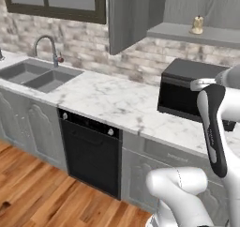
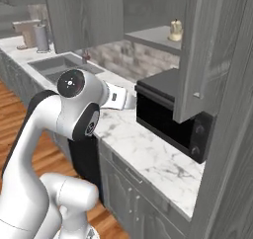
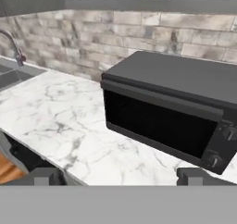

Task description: Get the candle and the liquor from the cabinet and move them to the dining counter.

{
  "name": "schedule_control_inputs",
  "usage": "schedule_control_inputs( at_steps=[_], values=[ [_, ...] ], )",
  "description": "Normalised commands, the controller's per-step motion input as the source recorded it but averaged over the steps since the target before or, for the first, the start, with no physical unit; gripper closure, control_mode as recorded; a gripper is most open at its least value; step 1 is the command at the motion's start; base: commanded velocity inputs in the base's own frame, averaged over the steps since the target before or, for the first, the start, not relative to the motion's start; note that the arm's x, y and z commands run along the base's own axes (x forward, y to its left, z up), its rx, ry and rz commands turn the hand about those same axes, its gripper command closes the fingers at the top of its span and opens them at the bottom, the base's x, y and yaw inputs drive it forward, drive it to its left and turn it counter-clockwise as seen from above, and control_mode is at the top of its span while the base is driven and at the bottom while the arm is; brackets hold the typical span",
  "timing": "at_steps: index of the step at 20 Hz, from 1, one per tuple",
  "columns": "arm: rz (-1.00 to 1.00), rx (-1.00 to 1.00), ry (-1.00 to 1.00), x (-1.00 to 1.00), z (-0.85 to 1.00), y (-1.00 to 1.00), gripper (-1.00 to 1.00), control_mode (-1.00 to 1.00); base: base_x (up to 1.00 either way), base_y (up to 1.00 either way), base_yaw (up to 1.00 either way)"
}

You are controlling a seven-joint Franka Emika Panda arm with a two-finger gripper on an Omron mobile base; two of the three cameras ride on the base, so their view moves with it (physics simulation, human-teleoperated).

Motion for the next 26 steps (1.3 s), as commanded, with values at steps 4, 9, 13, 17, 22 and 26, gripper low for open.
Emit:
schedule_control_inputs(
  at_steps=[4, 9, 13, 17, 22, 26],
  values=[
    [0.00, 0.00, 0.00, 0.00, 0.00, 0.00, -1.00, 1.00, 0.44, 0.06, -0.39],
    [0.00, 0.00, 0.00, 0.00, 0.00, 0.00, -1.00, 1.00, 0.45, 0.05, -0.37],
    [0.00, 0.00, 0.00, 0.00, 0.00, 0.00, -1.00, 1.00, 0.59, 0.28, -0.37],
    [0.00, 0.00, 0.00, 0.00, 0.00, 0.00, -1.00, 1.00, 0.61, 0.27, -0.34],
    [0.00, 0.00, 0.00, 0.00, 0.00, 0.00, -1.00, 1.00, 0.63, 0.32, -0.31],
    [0.00, 0.00, 0.00, 0.00, 0.00, 0.00, -1.00, 1.00, 0.53, 0.20, -0.30]
  ],
)
